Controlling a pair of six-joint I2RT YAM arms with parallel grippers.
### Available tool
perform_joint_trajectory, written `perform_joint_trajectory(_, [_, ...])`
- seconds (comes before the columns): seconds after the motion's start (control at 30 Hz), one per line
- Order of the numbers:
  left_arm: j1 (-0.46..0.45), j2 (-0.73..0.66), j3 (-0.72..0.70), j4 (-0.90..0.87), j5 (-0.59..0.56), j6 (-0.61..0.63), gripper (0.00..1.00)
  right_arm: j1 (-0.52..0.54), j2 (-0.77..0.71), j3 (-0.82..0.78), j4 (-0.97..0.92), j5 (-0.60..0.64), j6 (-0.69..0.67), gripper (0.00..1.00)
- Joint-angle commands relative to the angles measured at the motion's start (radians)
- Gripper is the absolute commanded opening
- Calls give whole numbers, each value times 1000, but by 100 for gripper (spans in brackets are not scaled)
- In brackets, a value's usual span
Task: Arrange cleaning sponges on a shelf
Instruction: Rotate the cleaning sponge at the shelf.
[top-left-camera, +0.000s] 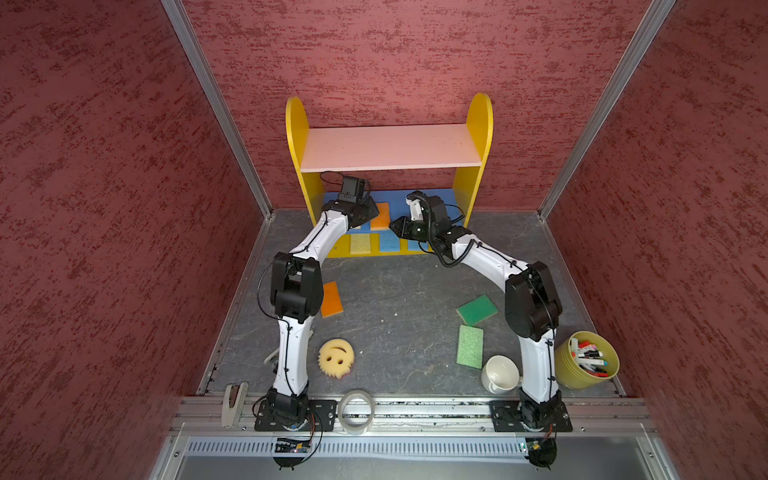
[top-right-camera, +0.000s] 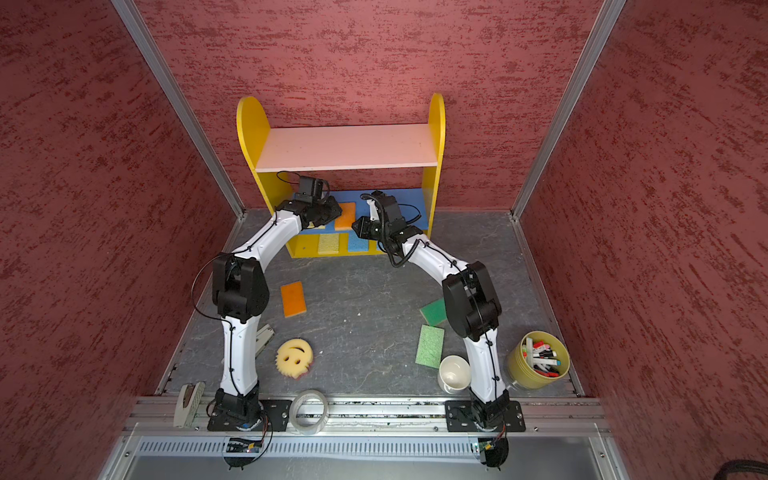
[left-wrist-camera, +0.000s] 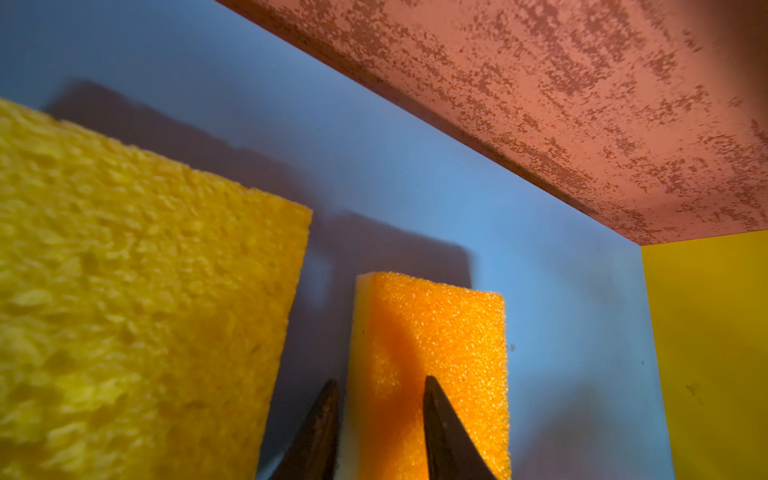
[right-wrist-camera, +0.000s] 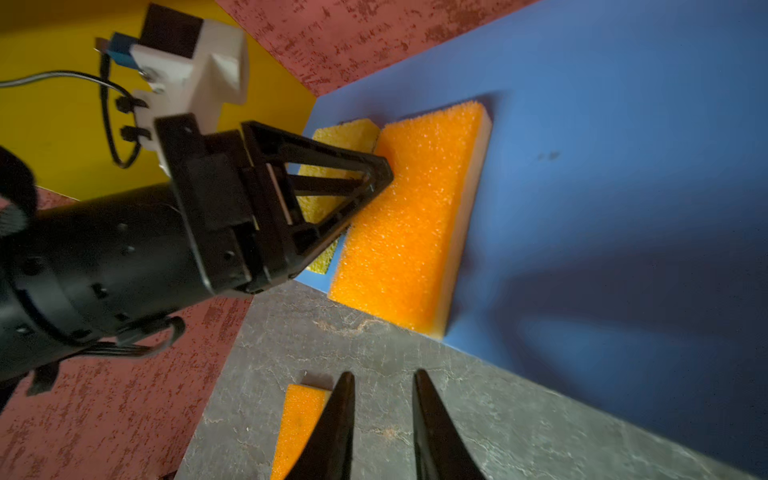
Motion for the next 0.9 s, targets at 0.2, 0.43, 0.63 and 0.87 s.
perform_joint_trajectory(0.2, [2,-56,-10,-4,22,4,36,-20,51,94,-44,7,-10,27])
perform_joint_trajectory(0.43, [0,-34,-6,5,34,-9,36,-37,115,165,-53,-15,3,27])
perform_joint_trajectory(0.63, [-1,-28,-9,16,42,-21,36,-39,175,242,-81,-41,14,27])
perform_joint_trajectory(0.87, [-4,-22,-21,38,54,-35,36,-38,233,307,-98,-67,25,28])
